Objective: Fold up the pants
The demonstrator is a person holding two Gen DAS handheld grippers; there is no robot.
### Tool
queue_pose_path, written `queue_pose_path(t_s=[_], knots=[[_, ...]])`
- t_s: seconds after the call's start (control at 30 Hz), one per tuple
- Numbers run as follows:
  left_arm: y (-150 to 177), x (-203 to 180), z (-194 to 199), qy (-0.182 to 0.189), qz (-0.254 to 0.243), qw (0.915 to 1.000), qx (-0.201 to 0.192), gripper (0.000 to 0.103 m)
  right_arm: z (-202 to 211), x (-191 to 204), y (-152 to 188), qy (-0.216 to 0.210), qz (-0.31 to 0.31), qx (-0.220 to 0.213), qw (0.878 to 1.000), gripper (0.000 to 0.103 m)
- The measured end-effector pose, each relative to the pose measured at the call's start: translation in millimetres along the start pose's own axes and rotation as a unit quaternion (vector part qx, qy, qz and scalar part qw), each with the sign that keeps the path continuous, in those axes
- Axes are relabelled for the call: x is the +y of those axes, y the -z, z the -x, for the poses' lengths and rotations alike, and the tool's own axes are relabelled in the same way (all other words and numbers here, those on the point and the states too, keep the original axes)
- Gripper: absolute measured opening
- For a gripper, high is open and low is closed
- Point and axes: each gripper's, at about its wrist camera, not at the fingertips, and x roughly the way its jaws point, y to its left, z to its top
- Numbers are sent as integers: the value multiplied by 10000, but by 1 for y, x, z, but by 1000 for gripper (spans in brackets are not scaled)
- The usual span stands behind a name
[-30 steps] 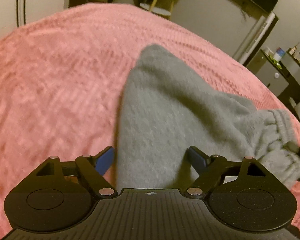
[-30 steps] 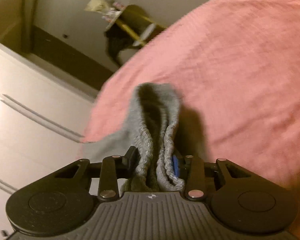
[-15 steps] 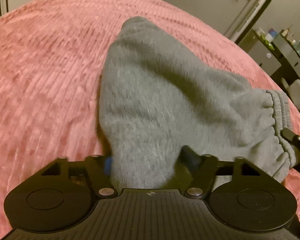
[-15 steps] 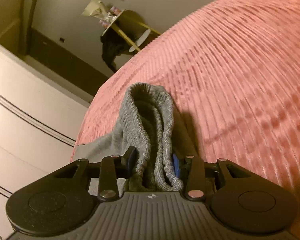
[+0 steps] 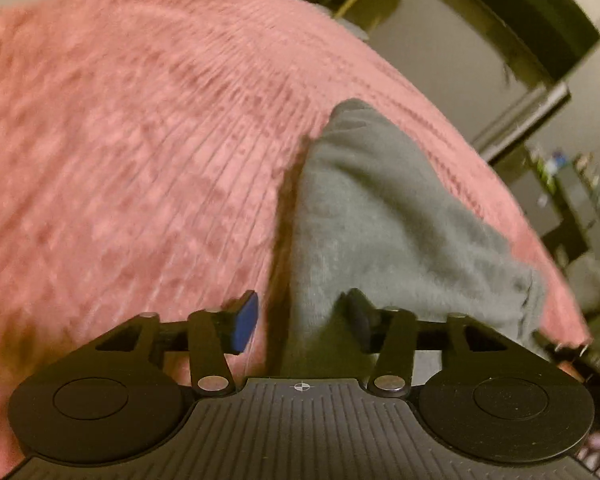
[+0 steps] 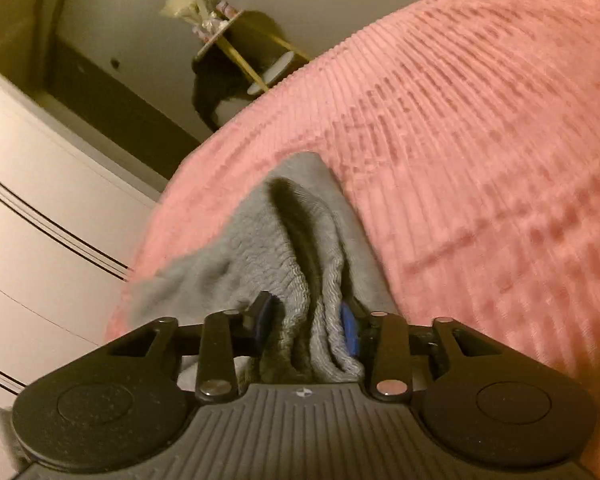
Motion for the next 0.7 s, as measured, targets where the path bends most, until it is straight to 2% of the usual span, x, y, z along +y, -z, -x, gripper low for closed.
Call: queue_pose_path(t_s=[0.07, 0.13, 0.17, 0.2, 0.23, 0.33, 0.37, 0.4, 0.47, 0.5, 0.57, 0.63, 0.67, 0.7], knots=[[-3, -19, 4, -194, -360, 9991, -94, 79, 4, 6, -5, -47, 81, -19, 10000, 45], [-6, -39, 8, -324, -656, 9969, -290, 83, 7, 16, -10, 226, 354, -40, 9991, 50], [-8, -49, 8, -321, -798, 9957, -340, 88, 9, 20, -11, 348, 482, -127, 9982, 58], [-9, -60, 7, -328, -932, 9944, -386, 92, 12, 24, -12, 422, 621, -208, 9970, 70], [-11, -70, 5, -359, -1032, 9931, -436, 97, 13, 29, -14, 519, 749, -265, 9955, 73], [-16, -92, -14, -484, -1314, 9892, -422, 97, 6, 43, -17, 513, 1204, -249, 9911, 76], [-18, -97, -22, -605, -1411, 9874, -379, 97, 2, 47, -17, 612, 1329, -163, 9891, 81], [-20, -99, -34, -774, -1556, 9844, -277, 97, -6, 49, -18, 714, 1452, 27, 9868, 86], [-20, -94, -59, -1328, -1810, 9745, -64, 100, -29, 41, -22, 856, 1636, 498, 9815, 90], [-19, -84, -71, -1421, -1794, 9734, 127, 103, -36, 34, -20, 888, 1639, 655, 9803, 99], [-19, -59, -69, -920, -1186, 9883, 270, 103, -47, 8, -27, 526, 1281, 901, 9863, 99], [-21, -37, -66, -301, -569, 9965, 531, 102, -48, -6, -35, 65, 1055, 962, 9897, 98], [-21, -34, -65, -190, -585, 9967, 529, 102, -49, -9, -38, -97, 989, 1016, 9898, 89], [-22, -32, -66, -103, -669, 9960, 581, 102, -50, -10, -40, -305, 932, 1081, 9893, 71]])
